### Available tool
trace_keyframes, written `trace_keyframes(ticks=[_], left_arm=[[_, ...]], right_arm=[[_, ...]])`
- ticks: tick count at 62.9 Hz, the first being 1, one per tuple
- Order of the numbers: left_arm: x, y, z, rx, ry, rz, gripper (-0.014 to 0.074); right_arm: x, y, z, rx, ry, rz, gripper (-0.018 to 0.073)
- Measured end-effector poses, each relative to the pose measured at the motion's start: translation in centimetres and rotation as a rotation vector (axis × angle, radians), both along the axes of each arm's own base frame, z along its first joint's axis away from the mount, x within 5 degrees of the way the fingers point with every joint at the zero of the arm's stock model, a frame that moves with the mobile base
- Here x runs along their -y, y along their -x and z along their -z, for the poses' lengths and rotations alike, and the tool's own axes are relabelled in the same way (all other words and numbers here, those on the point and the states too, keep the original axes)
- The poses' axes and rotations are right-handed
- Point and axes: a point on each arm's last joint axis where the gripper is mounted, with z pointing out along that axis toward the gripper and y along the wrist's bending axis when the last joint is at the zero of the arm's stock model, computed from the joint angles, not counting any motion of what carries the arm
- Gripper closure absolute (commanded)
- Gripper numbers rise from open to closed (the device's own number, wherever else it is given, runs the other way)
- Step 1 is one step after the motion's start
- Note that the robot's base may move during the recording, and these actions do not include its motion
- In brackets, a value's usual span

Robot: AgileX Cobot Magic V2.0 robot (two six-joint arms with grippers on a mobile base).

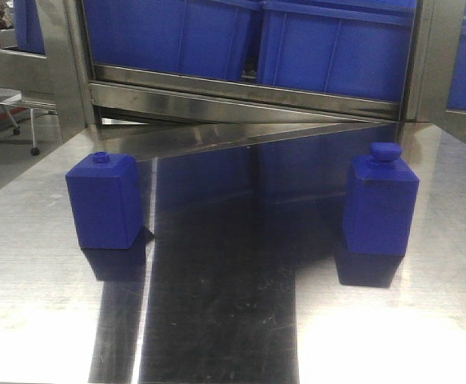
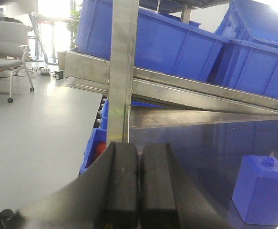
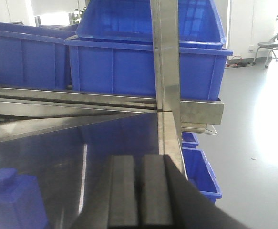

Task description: Pick and sort blue part to right shelf

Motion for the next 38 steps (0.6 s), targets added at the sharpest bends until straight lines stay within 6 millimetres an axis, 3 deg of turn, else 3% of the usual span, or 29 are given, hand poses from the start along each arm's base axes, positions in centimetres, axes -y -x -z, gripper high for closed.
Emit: trace_keyframes(ticks=[38], left_arm=[[0.00,0.00,0.00,0.000,0.000,0.000,0.0473]], right_arm=[[0.00,0.00,0.00,0.000,0.000,0.000,0.0504]])
